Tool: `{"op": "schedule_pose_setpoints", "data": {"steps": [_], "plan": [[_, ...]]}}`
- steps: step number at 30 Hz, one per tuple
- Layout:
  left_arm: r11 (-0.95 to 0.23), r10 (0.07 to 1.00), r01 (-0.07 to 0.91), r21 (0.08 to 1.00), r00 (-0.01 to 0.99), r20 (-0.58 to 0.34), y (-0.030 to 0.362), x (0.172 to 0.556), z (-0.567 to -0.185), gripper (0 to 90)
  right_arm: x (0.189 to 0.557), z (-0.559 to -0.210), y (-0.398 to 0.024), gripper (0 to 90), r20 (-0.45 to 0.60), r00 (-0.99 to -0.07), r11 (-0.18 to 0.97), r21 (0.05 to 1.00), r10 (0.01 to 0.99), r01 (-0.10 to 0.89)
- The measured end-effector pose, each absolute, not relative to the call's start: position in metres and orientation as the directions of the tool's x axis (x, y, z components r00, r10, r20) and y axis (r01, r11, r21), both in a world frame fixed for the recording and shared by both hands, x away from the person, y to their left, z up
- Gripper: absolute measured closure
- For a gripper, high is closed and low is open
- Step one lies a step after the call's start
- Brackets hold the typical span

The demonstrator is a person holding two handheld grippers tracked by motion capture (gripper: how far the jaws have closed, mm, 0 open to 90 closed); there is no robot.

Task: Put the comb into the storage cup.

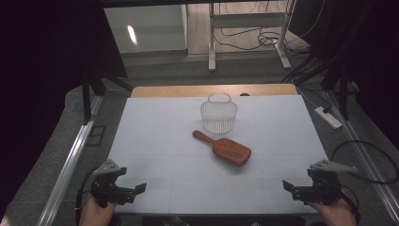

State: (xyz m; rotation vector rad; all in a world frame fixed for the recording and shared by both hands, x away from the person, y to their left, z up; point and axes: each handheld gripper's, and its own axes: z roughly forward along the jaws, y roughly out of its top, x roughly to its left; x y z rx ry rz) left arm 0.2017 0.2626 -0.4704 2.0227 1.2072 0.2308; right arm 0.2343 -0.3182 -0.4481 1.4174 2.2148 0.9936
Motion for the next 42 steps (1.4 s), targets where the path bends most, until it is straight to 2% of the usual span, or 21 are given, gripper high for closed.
{"op": "schedule_pose_setpoints", "data": {"steps": [24, 42], "plan": [[-0.249, 0.806, 0.693, 0.676, 0.535, -0.253, 0.265, 0.204, -0.472, 0.0, 0.234, -0.449, -0.312, 0.0, 0.064, -0.504, 0.326, 0.691, 0.861, 0.645], [-0.273, 0.799, 0.684, 0.677, 0.553, -0.237, 0.264, 0.203, -0.472, 0.1, 0.24, -0.445, -0.3, 0.0, 0.072, -0.579, 0.377, 0.692, 0.812, 0.615]]}}
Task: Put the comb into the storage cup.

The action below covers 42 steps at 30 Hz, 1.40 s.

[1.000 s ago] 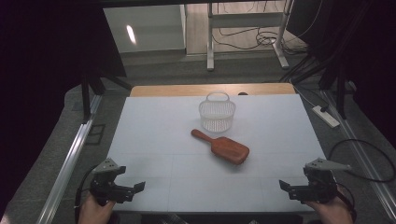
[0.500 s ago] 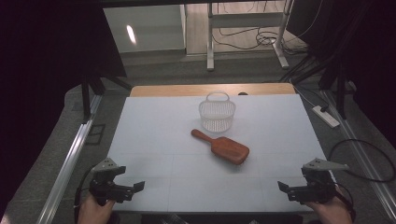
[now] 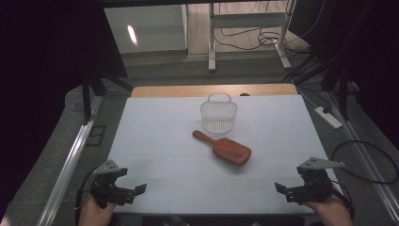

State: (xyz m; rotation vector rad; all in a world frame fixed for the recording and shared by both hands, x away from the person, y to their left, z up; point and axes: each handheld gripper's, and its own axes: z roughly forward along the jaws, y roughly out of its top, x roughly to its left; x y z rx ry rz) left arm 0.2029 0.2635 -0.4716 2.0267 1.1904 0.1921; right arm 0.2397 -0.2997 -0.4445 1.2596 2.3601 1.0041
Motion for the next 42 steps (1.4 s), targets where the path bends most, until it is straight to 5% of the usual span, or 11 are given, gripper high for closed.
{"op": "schedule_pose_setpoints", "data": {"steps": [42], "plan": [[-0.275, 0.796, 0.684, 0.676, 0.556, -0.239, 0.263, 0.203, -0.472, 0.2, 0.274, -0.43, -0.266, 0.0, 0.109, -0.651, 0.429, 0.669, 0.751, 0.607]]}}
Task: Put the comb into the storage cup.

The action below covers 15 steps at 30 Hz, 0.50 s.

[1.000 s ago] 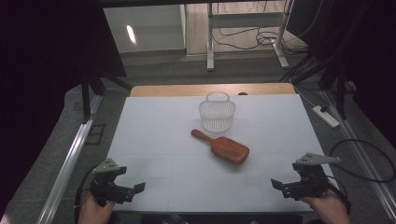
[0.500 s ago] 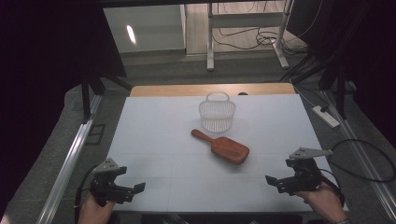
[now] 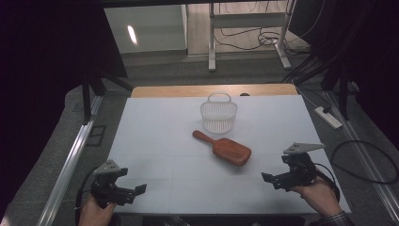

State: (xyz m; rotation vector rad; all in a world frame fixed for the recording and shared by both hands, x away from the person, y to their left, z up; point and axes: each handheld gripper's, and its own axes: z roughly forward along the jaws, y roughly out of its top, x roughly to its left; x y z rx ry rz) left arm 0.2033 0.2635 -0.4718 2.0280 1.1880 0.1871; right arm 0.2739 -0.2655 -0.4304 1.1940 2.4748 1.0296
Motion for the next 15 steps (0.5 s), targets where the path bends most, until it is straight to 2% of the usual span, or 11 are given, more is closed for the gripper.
{"op": "schedule_pose_setpoints", "data": {"steps": [15], "plan": [[-0.273, 0.796, 0.684, 0.676, 0.556, -0.241, 0.264, 0.203, -0.472, 0.1, 0.29, -0.429, -0.25, 0.0, 0.09, -0.666, 0.455, 0.663, 0.741, 0.595]]}}
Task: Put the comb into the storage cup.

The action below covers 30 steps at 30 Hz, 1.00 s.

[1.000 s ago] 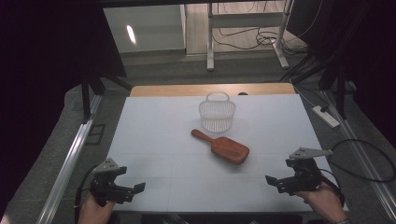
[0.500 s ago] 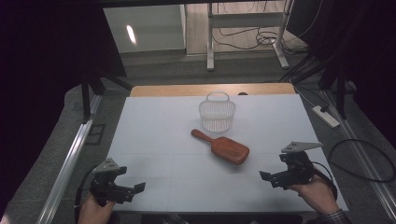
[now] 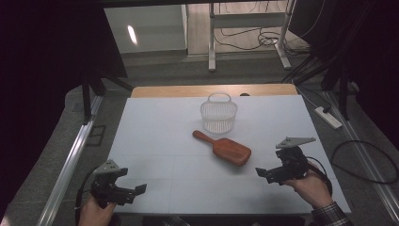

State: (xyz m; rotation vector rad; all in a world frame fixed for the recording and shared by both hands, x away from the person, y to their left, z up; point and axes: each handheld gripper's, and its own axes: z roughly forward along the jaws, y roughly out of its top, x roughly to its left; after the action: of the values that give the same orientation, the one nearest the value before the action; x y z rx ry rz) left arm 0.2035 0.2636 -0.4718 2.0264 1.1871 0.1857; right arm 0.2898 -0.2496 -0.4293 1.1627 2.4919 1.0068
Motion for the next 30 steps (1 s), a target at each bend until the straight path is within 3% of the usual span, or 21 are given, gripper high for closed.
{"op": "schedule_pose_setpoints", "data": {"steps": [30], "plan": [[-0.273, 0.792, 0.684, 0.676, 0.559, -0.246, 0.264, 0.204, -0.472, 0.2, 0.332, -0.431, -0.208, 0.0, 0.093, -0.699, 0.512, 0.613, 0.709, 0.602]]}}
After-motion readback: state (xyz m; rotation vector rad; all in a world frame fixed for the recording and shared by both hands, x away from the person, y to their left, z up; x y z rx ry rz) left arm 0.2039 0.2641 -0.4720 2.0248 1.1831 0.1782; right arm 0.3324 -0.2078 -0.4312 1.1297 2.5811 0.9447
